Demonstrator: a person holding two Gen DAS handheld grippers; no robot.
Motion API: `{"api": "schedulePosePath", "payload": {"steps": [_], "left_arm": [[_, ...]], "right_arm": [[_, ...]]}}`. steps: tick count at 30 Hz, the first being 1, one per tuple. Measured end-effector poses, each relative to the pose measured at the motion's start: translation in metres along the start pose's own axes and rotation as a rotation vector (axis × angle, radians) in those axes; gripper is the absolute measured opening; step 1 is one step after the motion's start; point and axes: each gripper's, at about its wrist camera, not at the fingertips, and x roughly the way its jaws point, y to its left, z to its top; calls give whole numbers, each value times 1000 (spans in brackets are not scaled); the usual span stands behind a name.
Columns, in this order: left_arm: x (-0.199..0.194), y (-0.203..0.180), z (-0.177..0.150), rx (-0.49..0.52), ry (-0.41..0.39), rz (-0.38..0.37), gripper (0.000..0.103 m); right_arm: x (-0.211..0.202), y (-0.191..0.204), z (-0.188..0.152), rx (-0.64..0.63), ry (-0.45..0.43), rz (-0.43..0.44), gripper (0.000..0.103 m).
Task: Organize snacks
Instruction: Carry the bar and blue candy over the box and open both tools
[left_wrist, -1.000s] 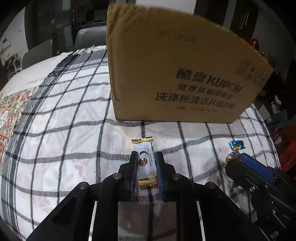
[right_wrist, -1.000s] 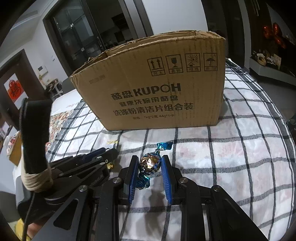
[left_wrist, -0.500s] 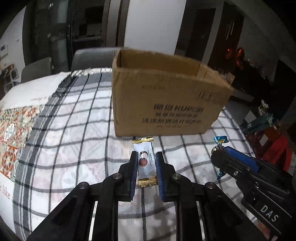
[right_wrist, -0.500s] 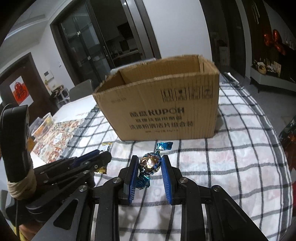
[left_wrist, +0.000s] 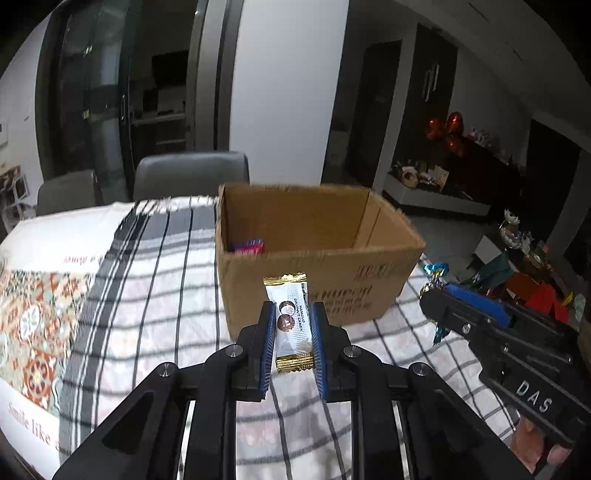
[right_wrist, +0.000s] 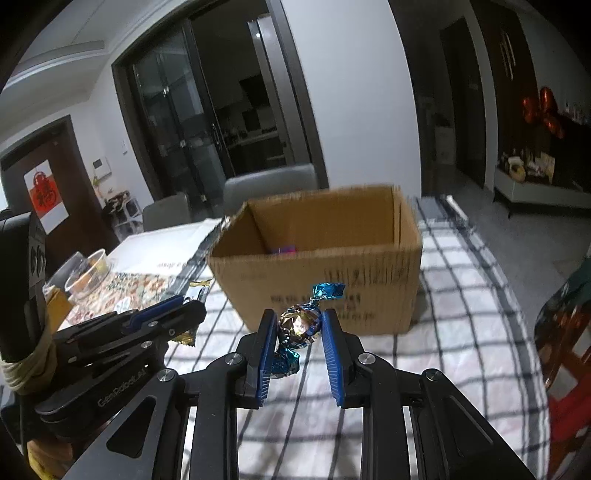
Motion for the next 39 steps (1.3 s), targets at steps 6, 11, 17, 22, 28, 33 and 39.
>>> {"api": "schedulePosePath", "payload": {"steps": [6,11,17,22,28,33,39], "left_arm": [[-5,-3,25,36,-42,-10,20],[-1,-2,44,34,-58,-27,20],[11,-1,65,60,-105,-72,20],[31,1,79,83,-114,-70,20],[59,3,92,88,-87,-67,20],[75,8,97,76,-51,-39,59],[55,8,84,95,-85,38,62]], "right_arm": [[-12,5,32,-61,-78,-42,26],[-12,1,57,-40,-134,-42,26],[2,-4,76,-9,-168,-41,26],[19,-4,84,-34,-170,-62,27],[42,-11,95,-29,-147,-75,27],[57,-12,99,-53,-126,-116,37],[45,-14,90,-46,-133,-131,59]]}}
